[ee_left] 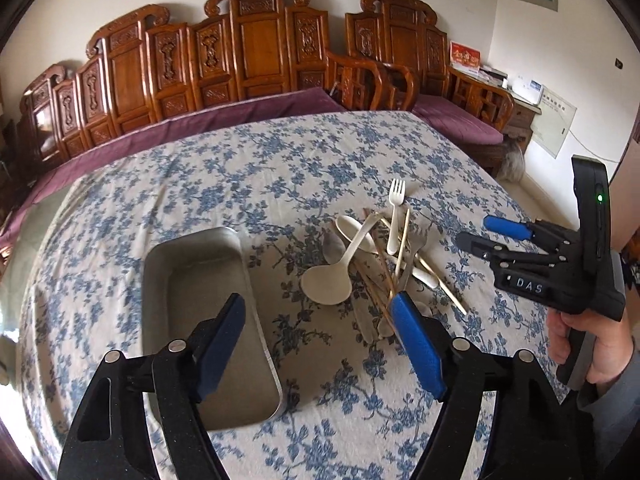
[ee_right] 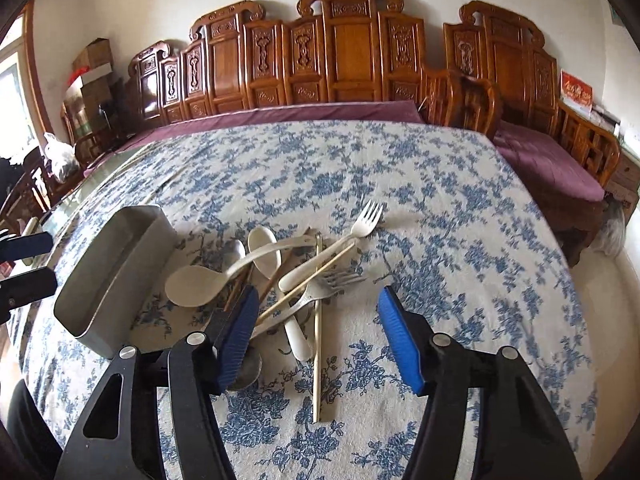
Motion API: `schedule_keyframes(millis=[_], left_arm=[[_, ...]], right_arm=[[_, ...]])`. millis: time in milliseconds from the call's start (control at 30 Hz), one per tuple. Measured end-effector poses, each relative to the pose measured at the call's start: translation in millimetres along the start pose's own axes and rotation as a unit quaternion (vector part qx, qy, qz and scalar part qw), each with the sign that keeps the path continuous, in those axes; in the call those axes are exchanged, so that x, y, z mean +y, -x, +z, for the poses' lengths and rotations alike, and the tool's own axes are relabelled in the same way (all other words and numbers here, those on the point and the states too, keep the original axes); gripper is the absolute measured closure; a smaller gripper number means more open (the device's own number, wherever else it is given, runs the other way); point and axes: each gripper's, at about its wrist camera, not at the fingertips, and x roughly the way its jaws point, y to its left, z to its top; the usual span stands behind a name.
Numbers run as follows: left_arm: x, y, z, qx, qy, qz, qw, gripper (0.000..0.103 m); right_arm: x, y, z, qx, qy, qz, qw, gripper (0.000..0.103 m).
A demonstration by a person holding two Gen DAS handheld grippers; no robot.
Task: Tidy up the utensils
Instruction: 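Move both tools forward toward the utensil pile beside the grey tray, then grasp a white plastic spoon by its handle with the left tool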
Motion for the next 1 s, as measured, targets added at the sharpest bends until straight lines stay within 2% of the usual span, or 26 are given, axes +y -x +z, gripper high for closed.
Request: schedule_keyframes(millis=[233, 367, 433, 567, 733, 1000], left_arm=[[-12.0, -61.5, 17.8, 0.033, -0.014, -0.023, 0.9991, 0.055], [-22.9, -93.3, 25.7, 0.048, -0.035, -0.026, 0.9979, 0.062], [-26.9, -109.4, 28.7, 0.061, -0.039, -0.028, 0.9970, 0.071], [-35.5, -133.2, 33.9, 0.074, -0.056, -0.032, 0.9951, 0.075], [-36.5, -159.8, 33.1, 0.101, -0.062, -0.027, 0.9926, 0.087], [-38.0, -170.8, 38.4, 0.099, -0.074, -0.014, 0.9923, 0.087]], right_arm=[[-10.8, -25.5, -11.5, 0.028, -0.012, 0.025, 0.999, 0.044], [-16.2, -32.2, -13.3, 0.036, -0.019, 0.034, 0.999, 0.045], [-17.4, -33.5, -11.9, 0.036, -0.019, 0.034, 0.999, 0.045], [-18.7, -35.5, -9.0, 0.038, -0.019, 0.034, 0.999, 0.045], [-20.1, -36.2, -3.9, 0.035, -0.022, 0.034, 0.999, 0.045], [-20.7, -33.8, -0.8, 0.030, -0.025, 0.038, 0.999, 0.045]])
